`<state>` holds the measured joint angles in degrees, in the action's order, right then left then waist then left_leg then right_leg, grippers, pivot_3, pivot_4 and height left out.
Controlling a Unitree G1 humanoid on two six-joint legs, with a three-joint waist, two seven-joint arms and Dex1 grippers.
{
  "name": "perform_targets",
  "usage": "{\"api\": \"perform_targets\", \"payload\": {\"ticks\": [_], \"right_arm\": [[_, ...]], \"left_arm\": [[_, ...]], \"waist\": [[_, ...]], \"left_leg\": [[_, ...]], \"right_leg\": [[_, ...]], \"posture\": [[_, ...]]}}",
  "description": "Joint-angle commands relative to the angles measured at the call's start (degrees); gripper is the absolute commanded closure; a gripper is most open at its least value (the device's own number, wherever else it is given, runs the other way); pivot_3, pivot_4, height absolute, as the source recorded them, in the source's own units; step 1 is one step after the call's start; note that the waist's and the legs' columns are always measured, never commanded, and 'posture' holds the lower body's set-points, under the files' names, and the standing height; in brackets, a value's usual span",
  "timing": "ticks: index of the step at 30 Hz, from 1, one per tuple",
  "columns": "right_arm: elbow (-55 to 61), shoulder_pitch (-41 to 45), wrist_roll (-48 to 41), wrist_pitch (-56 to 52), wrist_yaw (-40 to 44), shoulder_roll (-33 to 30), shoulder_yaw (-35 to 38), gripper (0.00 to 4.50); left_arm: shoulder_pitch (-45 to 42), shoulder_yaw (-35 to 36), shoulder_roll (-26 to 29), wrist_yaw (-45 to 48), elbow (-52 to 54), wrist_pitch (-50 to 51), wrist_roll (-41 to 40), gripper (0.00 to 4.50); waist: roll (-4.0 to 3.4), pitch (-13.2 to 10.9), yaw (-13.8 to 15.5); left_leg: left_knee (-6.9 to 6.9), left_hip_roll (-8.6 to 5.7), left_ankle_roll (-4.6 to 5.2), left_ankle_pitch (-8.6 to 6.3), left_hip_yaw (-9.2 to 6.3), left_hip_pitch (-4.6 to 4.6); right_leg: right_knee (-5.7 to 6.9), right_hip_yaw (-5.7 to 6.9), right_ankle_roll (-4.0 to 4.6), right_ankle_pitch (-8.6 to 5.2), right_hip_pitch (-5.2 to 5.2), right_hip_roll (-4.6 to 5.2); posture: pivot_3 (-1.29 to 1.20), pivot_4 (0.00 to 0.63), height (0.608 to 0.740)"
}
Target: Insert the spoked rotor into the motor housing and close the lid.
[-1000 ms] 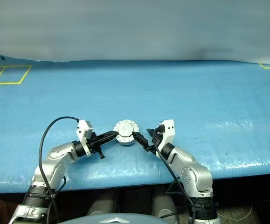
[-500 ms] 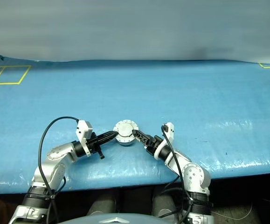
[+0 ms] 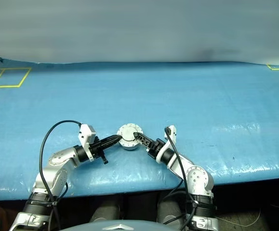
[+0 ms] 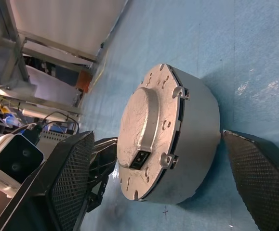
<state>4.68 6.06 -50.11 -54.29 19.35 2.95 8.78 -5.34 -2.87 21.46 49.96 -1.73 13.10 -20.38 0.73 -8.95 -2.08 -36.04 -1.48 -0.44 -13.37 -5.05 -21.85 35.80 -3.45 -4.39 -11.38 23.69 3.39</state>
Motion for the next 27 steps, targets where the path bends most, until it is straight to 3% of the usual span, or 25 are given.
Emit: {"api": "perform_targets", "payload": {"ticks": [1, 4, 9, 10, 14, 22, 27], "right_arm": [[-0.75, 0.91, -1.55, 1.02, -0.53, 3.02, -0.41, 0.04], [-1.49, 0.93, -2.29, 1.85, -0.79, 3.48, -0.52, 0.62], [-1.38, 1.00, -3.09, 1.80, -0.54, 3.18, -1.48, 2.24], [-1.52, 1.00, -3.12, 1.92, -0.55, 3.09, -1.56, 2.24], [-2.39, 0.99, -2.64, 2.36, -0.75, 2.45, -1.95, 3.19], [-3.91, 0.39, -2.21, 3.74, -1.89, 2.54, -1.73, 3.31], [-2.93, 0.76, -9.64, 4.29, -4.01, 5.23, 2.01, 3.31]], "left_arm": [[0.33, -1.26, -0.62, -0.31, -0.45, -0.27, 0.83, 4.50], [0.30, -1.34, -0.62, -0.31, -0.51, -0.43, 1.01, 4.50], [0.32, -1.43, -0.54, -0.32, -0.51, -0.50, 1.23, 4.50], [0.31, -1.45, -0.53, -0.33, -0.55, -0.56, 1.27, 4.50], [0.46, -1.40, -0.75, -0.53, -0.41, -0.64, 1.43, 4.50], [0.61, -1.02, -1.28, -0.85, -0.22, -0.66, 1.19, 4.50], [0.17, 3.07, -4.71, -2.26, 2.22, 3.03, -5.55, 4.50]], "waist": [[0.00, 0.00, 0.00], [-0.01, -0.01, 0.01], [-0.11, -0.06, -0.06], [-0.10, -0.07, -0.03], [-0.14, -0.09, -0.07], [-0.14, -0.09, -0.05], [-0.15, -0.13, -0.02]], "left_leg": [[0.00, 0.00, 0.00, 0.00, 0.00, 0.00], [0.00, 0.00, 0.00, 0.00, 0.00, 0.00], [0.00, 0.00, 0.00, 0.00, 0.00, -0.08], [0.00, 0.00, 0.00, 0.00, 0.00, -0.07], [0.00, 0.00, 0.00, 0.00, -0.02, -0.09], [0.00, 0.00, 0.00, 0.00, -0.03, -0.07], [0.00, 0.03, 0.00, 0.00, -0.04, -0.10]], "right_leg": [[0.00, 0.00, 0.00, 0.00, 0.00, 0.00], [0.00, 0.00, 0.00, 0.00, 0.00, 0.00], [0.00, 0.00, 0.00, 0.00, 0.08, 0.00], [0.00, -0.01, 0.00, 0.00, 0.07, 0.00], [-0.01, 0.02, 0.00, 0.00, 0.08, -0.01], [0.00, 0.04, 0.00, 0.00, 0.06, -0.01], [-0.01, 0.04, 0.00, 0.00, 0.07, 0.00]], "posture": [[0.00, 0.150, 0.740], [0.00, 0.150, 0.740], [0.00, 0.150, 0.740], [0.00, 0.150, 0.740], [0.00, 0.150, 0.740], [0.00, 0.150, 0.740], [0.00, 0.150, 0.740]]}}
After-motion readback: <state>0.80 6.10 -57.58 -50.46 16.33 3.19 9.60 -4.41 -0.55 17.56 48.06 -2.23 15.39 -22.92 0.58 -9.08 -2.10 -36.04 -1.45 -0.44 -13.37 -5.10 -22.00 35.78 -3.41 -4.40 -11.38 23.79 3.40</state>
